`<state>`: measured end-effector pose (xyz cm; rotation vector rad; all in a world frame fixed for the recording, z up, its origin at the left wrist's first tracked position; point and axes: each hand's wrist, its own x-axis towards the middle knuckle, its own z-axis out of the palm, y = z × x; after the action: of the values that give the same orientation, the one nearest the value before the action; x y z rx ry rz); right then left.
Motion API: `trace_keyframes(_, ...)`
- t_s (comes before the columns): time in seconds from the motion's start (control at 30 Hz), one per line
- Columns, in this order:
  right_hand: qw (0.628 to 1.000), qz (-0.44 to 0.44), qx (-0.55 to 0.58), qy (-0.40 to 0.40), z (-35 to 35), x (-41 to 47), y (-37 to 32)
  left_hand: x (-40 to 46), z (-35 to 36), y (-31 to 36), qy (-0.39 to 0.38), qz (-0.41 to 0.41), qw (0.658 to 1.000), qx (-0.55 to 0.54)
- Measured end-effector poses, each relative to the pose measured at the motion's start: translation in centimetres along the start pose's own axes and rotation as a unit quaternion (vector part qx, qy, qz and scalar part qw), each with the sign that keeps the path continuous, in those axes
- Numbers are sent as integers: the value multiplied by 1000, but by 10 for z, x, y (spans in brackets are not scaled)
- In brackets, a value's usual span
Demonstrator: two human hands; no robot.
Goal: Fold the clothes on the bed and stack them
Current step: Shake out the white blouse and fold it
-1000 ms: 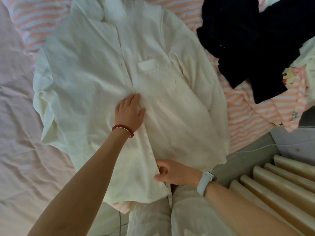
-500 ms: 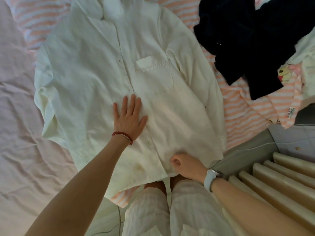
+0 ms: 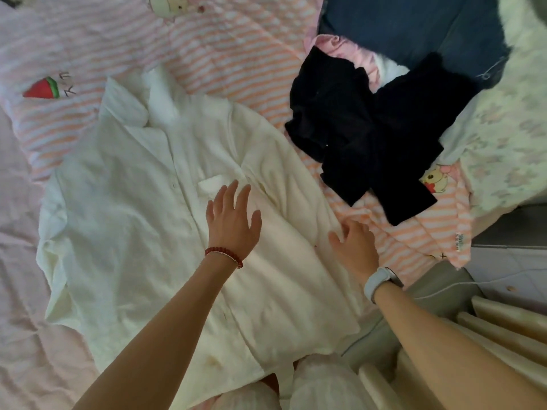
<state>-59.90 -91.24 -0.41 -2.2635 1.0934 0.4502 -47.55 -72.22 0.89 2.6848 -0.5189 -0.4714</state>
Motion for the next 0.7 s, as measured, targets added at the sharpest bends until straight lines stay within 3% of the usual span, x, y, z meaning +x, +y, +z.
trace_keyframes(0.07,999,-27,11,-32,-9,9,3,19,1,17,1,4,1000,-3)
trace_keyframes(0.17,987,-111,114,-24,-40,15,8,47,-5,40,36,23,999,-24)
trace_keyframes(0.27,969,-186,162,35,-93,36,6,73,-15,60,58,48,995,-58)
trace_keyframes(0.37,957,-221,130,132,-147,74,-1,95,-24,76,57,54,996,-42)
trace_keyframes(0.5,954,-206,56,210,-185,120,-3,129,-25,94,23,82,996,22)
trace_keyframes(0.7,970,-140,110,168,-172,129,33,185,-10,124,-94,160,975,124)
